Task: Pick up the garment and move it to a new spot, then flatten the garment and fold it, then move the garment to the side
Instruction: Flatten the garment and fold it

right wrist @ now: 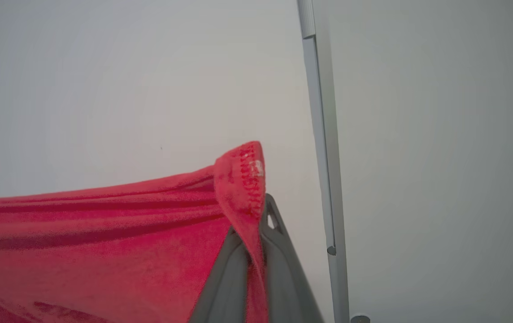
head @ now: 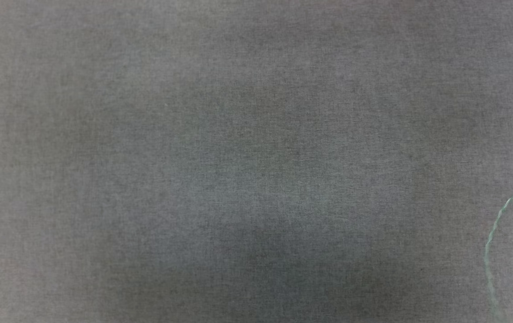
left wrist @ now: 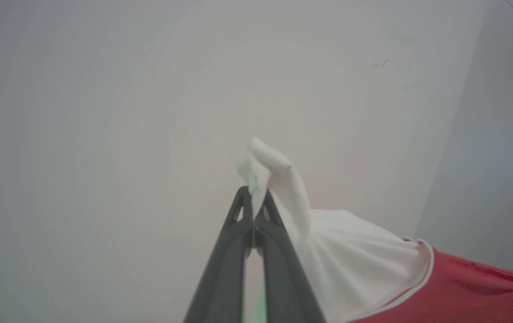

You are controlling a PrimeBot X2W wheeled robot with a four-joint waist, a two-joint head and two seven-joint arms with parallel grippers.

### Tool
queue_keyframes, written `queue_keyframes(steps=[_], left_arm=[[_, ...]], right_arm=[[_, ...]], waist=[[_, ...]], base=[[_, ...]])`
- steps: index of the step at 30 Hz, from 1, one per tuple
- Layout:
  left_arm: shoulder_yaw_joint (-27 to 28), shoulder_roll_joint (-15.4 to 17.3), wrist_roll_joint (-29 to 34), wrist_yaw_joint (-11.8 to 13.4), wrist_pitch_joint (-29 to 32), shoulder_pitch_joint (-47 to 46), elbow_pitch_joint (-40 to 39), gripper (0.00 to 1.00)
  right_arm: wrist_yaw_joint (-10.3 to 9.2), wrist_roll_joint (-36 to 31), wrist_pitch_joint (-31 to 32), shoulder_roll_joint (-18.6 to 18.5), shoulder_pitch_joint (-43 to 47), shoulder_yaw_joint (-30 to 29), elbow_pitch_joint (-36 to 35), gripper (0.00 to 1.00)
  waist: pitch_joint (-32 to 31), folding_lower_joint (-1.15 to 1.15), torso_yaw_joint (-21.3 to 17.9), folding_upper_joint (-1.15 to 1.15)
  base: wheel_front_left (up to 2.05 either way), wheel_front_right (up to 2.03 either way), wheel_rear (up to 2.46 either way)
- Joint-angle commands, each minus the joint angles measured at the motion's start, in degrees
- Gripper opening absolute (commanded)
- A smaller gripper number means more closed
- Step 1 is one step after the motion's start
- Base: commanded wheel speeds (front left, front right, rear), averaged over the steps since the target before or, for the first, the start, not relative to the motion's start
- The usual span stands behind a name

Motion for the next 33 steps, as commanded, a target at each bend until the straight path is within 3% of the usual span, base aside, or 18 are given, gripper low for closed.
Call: queue_keyframes(steps=[1, 9, 15, 19, 25, 33], left_arm=[[0.1, 0.8, -1.0, 0.3, -0.2, 2.1, 0.2, 0.0], [-1.1, 2.7, -14.4, 0.2, 1.8, 19.8, -11.2, 0.0], [-4.1, 6.1, -18.7, 0.1, -0.4, 37.1, -24.3, 0.0], [-1.3, 7.0, -20.4, 0.1, -2.3, 48.3, -29.9, 0.0], [7.5, 4.4, -18.6, 0.1, -2.7, 65.7, -37.7, 0.0], [15.7, -0.5, -14.1, 1.3, -2.7, 88.1, -49.6, 0.0]], right_arm=[[-0.41, 0.2, 0.2, -0.6, 2.1, 0.4, 0.7, 0.0], [-0.31, 3.7, 3.3, 0.3, 12.6, 8.7, -1.9, 0.0], [-0.27, 10.1, 6.8, -3.6, 23.3, 14.7, -10.4, 0.0], [-0.28, 14.7, 9.2, -7.4, 31.7, 17.2, -17.9, 0.0], [-0.28, 19.7, 13.0, -12.0, 46.0, 17.6, -29.3, 0.0], [-0.3, 21.2, 16.5, -15.3, 65.9, 11.7, -41.3, 0.0]], waist=[[0.0, 0.0, 0.2, 0.0], [-1.5, 0.0, 0.4, 0.0], [-3.7, 0.0, 1.8, 0.0], [-5.6, 0.0, 2.3, 0.0], [-8.5, 0.0, 2.6, 0.0], [-11.9, 0.0, 2.1, 0.0]], base=[[0.0, 0.0, 0.0], [0.0, 0.0, 0.0], [0.0, 0.0, 0.0], [0.0, 0.0, 0.0], [0.0, 0.0, 0.0], [0.0, 0.0, 0.0]])
